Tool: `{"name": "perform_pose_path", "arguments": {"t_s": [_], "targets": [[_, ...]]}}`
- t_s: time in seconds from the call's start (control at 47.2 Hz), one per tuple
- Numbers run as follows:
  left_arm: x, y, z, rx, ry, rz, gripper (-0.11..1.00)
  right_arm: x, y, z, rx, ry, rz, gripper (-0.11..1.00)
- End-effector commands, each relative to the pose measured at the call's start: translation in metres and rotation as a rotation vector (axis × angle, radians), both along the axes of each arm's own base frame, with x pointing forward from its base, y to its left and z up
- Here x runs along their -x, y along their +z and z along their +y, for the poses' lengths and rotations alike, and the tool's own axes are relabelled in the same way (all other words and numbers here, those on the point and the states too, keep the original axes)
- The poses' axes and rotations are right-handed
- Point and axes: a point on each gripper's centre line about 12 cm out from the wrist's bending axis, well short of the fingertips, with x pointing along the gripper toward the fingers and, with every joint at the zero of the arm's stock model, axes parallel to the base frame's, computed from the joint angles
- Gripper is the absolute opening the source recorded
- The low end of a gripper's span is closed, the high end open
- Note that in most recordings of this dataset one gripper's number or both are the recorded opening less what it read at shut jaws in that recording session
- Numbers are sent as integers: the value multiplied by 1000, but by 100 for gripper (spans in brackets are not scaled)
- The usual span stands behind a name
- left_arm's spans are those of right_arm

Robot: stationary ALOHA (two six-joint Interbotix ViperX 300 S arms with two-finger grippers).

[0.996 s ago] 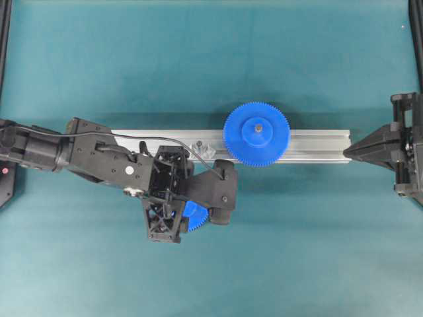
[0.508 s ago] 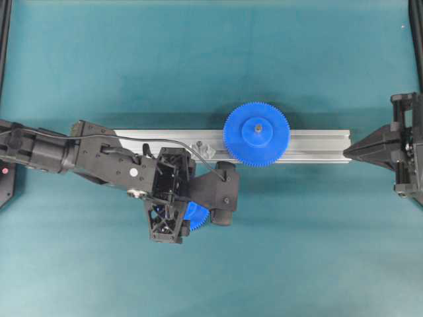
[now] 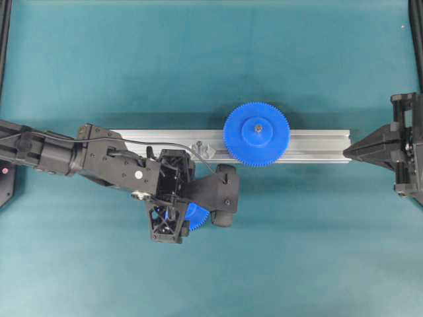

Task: Find the location of the shaft and insert the small gear.
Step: 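Close the left gripper on the small blue gear's hub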

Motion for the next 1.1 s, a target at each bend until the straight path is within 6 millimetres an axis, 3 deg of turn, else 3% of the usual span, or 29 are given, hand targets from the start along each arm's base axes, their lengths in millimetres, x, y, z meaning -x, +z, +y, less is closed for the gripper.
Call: {"name": "perform_pose_path", "arguments": {"t_s": [0.0, 0.551, 0.657, 0.805, 1.081], "targets": [[-5, 11, -1, 3, 0, -35, 92, -3, 3, -1, -9, -9, -10, 2], [-5, 9, 0, 4, 6, -34, 91, -3, 3, 0, -7, -6, -9, 2], [-4, 10, 0, 4, 9, -32, 85, -3, 3, 0, -7, -6, -9, 2], [-1, 9, 1, 1, 0, -23, 64, -3, 3, -1, -9, -9, -10, 2], [0, 9, 1, 1, 1, -22, 64, -3, 3, -1, -7, -8, -9, 2]]}}
